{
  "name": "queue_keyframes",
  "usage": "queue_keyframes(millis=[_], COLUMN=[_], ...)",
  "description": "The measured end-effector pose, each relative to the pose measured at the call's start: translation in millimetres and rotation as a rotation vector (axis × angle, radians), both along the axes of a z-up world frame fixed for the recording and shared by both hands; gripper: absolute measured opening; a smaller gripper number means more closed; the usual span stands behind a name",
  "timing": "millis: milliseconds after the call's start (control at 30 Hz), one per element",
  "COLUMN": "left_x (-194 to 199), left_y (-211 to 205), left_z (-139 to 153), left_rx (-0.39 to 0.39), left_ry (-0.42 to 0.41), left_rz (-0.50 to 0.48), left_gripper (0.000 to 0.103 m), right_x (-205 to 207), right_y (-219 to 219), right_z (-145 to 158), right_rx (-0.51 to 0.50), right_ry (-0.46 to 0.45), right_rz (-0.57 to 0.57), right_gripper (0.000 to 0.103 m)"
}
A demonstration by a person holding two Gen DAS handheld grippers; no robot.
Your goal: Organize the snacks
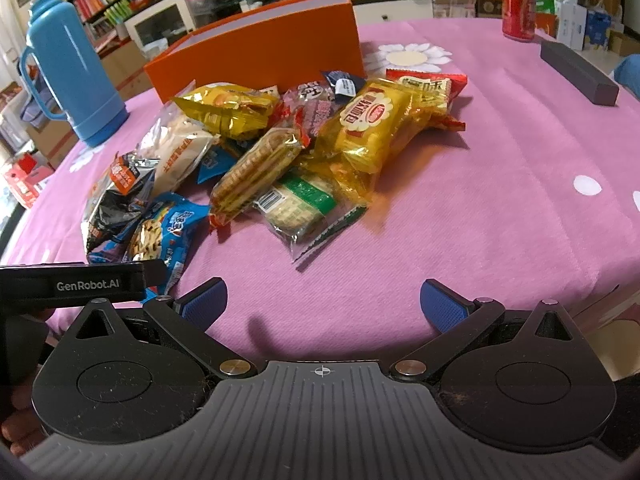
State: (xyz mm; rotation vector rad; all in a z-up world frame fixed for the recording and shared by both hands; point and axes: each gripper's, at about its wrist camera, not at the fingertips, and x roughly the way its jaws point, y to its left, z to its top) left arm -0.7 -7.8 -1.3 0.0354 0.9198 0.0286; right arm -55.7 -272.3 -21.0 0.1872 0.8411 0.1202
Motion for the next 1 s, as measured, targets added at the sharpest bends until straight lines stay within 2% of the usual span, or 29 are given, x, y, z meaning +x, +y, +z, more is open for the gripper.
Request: queue_keyframes(millis=[167, 1000], left_x=[-2.9, -3.7], left_y=[-3.6, -4.8], left_z=[3.5, 4.8], left_rx=[0.037, 0.023], left_ry=[-0.032, -0.045], left_rz=[-0.008, -0.019], left_gripper=[0.102, 0.102], right_x=[1.0, 1.4], right_y=[0.1, 1.0], right_z=[-0.6, -1.0], right_rx=[0.003, 0.001], right_ry=[0.005, 0.004], right_rz=[0.002, 0.006], right_gripper=[0.094, 0.094])
